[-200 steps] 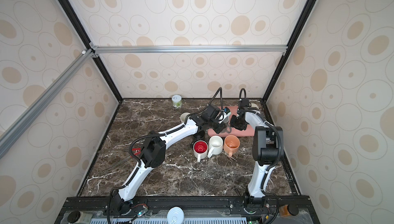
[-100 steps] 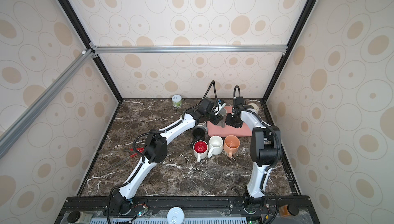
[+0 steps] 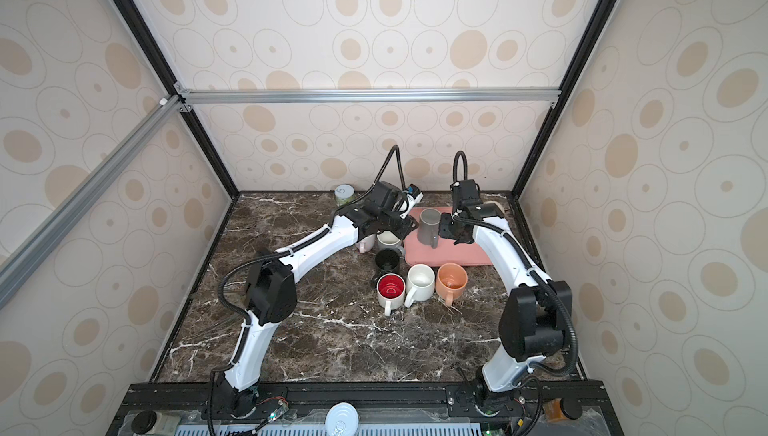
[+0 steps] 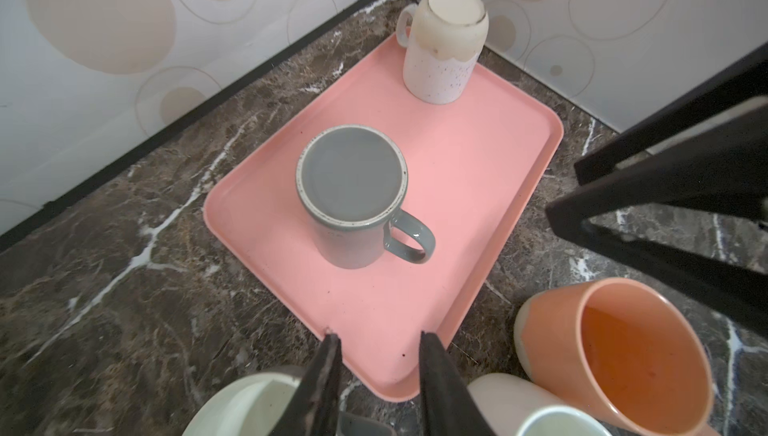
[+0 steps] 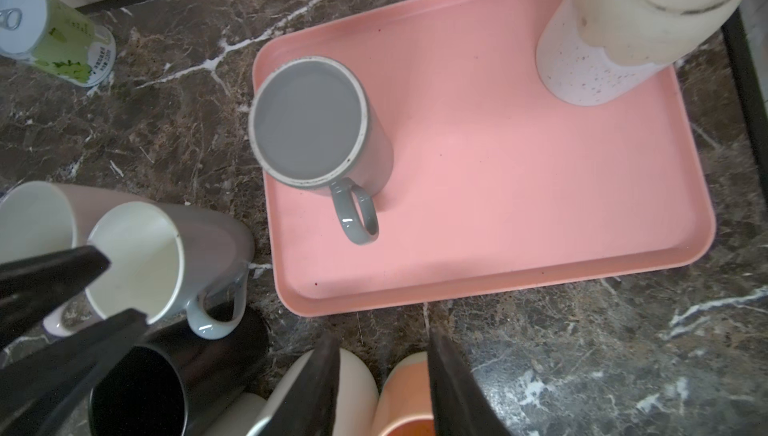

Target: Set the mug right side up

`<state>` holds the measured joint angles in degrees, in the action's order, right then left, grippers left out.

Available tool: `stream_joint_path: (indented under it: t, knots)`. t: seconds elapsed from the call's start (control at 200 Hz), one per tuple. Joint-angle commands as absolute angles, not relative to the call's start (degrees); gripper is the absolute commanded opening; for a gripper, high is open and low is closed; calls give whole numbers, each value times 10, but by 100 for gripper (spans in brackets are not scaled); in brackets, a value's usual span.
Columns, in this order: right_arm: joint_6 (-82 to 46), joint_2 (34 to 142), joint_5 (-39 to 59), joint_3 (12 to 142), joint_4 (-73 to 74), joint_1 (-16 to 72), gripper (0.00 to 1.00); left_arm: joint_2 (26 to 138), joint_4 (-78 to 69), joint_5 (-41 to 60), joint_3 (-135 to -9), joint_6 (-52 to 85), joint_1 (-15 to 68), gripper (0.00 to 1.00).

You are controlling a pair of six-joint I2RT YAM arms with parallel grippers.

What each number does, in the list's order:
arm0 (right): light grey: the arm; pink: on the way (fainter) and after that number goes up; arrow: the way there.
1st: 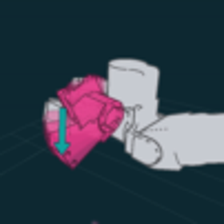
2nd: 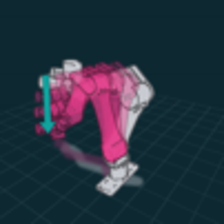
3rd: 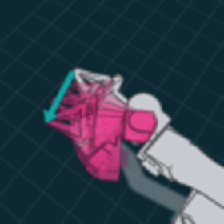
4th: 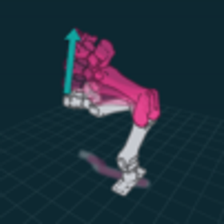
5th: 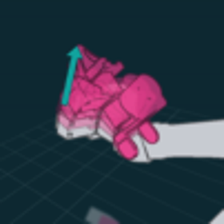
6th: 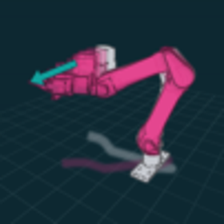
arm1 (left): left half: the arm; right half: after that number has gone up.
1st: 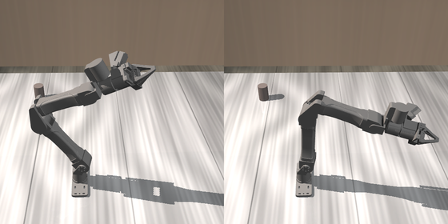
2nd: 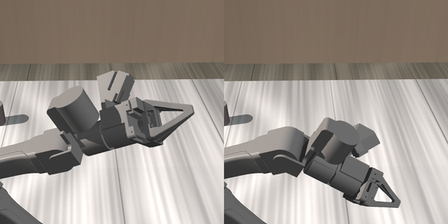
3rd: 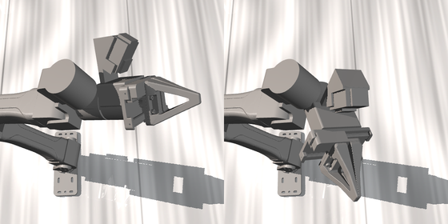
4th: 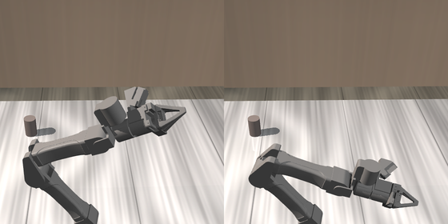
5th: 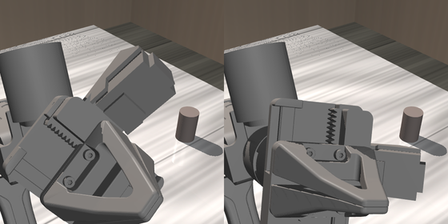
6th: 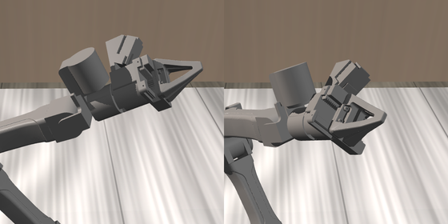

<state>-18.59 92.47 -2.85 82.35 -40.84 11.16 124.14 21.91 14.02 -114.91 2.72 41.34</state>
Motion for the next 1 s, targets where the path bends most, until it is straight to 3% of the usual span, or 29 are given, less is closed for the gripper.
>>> stream_joint_path:
  t: [0.0, 0.205, 0.455, 0.71, 0.995]
  knots:
    - [-182, 923, -58, 802, -411, 137, 44, 1202, 175, 121, -1128, 2, 410, 34]
    - [-166, 991, -68, 847, -425, 152, 48, 1186, 192, 120, -1125, 3, 409, 35]
    - [-156, 1090, -115, 942, -469, 153, 50, 1112, 104, 142, -966, 55, 403, 37]
    - [-152, 1147, -126, 984, -467, 153, 50, 1076, 83, 143, -891, 68, 389, 37]
    - [-148, 1200, -133, 1024, -462, 154, 46, 1079, 91, 151, -889, 64, 377, 37]
